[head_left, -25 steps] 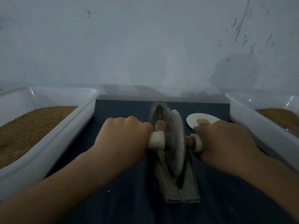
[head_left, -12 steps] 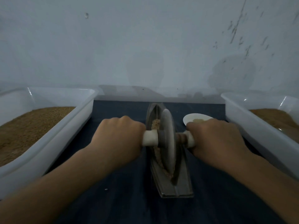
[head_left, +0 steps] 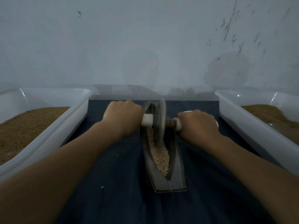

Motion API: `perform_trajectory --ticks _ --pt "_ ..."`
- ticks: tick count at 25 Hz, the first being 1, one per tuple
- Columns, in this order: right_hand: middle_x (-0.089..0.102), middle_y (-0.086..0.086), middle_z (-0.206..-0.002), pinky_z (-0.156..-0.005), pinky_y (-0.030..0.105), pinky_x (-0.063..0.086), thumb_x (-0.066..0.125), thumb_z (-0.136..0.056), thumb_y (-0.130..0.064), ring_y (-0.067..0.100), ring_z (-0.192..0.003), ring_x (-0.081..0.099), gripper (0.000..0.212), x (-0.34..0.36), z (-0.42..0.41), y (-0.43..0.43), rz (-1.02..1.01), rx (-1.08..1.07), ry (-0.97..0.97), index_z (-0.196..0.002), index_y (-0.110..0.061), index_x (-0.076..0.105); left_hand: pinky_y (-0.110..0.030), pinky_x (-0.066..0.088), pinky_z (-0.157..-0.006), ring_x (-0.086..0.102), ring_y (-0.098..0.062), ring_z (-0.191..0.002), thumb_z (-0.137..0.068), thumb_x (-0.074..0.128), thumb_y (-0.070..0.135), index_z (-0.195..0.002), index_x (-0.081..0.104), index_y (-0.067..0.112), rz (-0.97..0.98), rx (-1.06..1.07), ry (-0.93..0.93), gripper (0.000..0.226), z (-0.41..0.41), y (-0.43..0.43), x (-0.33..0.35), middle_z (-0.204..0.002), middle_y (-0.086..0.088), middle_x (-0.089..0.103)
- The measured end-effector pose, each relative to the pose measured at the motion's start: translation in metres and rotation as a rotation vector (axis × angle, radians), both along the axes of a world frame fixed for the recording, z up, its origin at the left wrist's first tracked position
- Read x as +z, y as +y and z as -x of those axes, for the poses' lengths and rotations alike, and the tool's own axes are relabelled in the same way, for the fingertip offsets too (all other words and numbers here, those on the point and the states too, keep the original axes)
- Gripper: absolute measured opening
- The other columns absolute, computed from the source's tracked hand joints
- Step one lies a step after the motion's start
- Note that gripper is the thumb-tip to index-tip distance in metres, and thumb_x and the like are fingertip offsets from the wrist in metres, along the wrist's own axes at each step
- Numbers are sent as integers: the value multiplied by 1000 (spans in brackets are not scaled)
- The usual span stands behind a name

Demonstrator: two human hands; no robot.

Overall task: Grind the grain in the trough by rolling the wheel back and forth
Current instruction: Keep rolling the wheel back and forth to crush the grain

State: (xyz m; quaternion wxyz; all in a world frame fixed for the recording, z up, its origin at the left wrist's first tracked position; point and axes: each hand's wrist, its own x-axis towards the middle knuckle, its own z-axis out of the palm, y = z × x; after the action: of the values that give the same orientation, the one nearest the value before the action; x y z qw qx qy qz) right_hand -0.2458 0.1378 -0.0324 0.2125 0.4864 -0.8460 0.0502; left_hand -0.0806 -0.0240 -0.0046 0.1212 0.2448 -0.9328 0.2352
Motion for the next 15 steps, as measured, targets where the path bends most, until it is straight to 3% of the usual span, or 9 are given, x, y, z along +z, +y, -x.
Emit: perform_trajectory --ticks 1,3,5,7,9,10,12,15 --pt "53 -7 -72 -47 27 21 59 -84 -42 16 -62 50 31 -5 -7 15 5 34 64 -69 -29 36 -31 34 -52 47 -19 -59 -80 68 34 -88 59 28 47 -53 39 13 -15 7 -8 -70 5 46" --pt "41 -10 -58 -45 22 14 56 -74 -45 15 -47 41 32 -7 -21 45 65 86 204 -65 -32 28 -23 16 -44 24 -14 -45 -61 80 35 -70 41 30 104 -162 99 40 -45 24 -20 -57 8 21" --pt "35 -11 -54 -45 19 13 50 -71 -48 16 -42 38 27 -7 -23 54 92 96 237 -66 -34 27 -17 7 -47 12 -12 -43 -45 84 30 -66 31 28 126 -203 189 56 -50 24 -18 -56 9 11" --pt "39 -10 -59 -45 23 15 56 -76 -42 16 -48 40 29 -7 -19 35 27 14 215 -66 -28 33 -23 14 -44 26 -17 -43 -59 79 33 -68 45 26 92 -98 127 36 -35 16 -24 -57 7 18" --pt "50 -6 -71 -50 27 25 63 -85 -36 19 -61 47 27 4 -10 -1 16 -40 121 -74 -26 40 -32 32 -52 53 -24 -61 -82 64 32 -89 59 27 18 10 136 10 -5 -3 -23 -69 4 40" --pt "57 -3 -80 -55 30 32 63 -88 -35 23 -70 53 23 12 -6 -18 -5 -51 77 -78 -28 43 -34 37 -58 59 -26 -72 -88 58 30 -96 61 26 -32 44 127 10 6 -9 -18 -77 2 49" --pt "64 2 -93 -64 34 39 62 -91 -34 28 -84 61 15 22 0 -34 -64 -63 40 -83 -29 51 -35 40 -62 61 -25 -79 -90 56 28 -101 62 26 -118 73 124 13 15 -16 -13 -87 0 59" --pt "59 -3 -80 -53 28 32 65 -83 -35 21 -65 52 26 14 -10 1 -57 1 94 -71 -29 43 -33 35 -53 45 -19 -57 -81 66 32 -87 58 28 -47 -8 160 12 -16 5 -20 -68 5 44"
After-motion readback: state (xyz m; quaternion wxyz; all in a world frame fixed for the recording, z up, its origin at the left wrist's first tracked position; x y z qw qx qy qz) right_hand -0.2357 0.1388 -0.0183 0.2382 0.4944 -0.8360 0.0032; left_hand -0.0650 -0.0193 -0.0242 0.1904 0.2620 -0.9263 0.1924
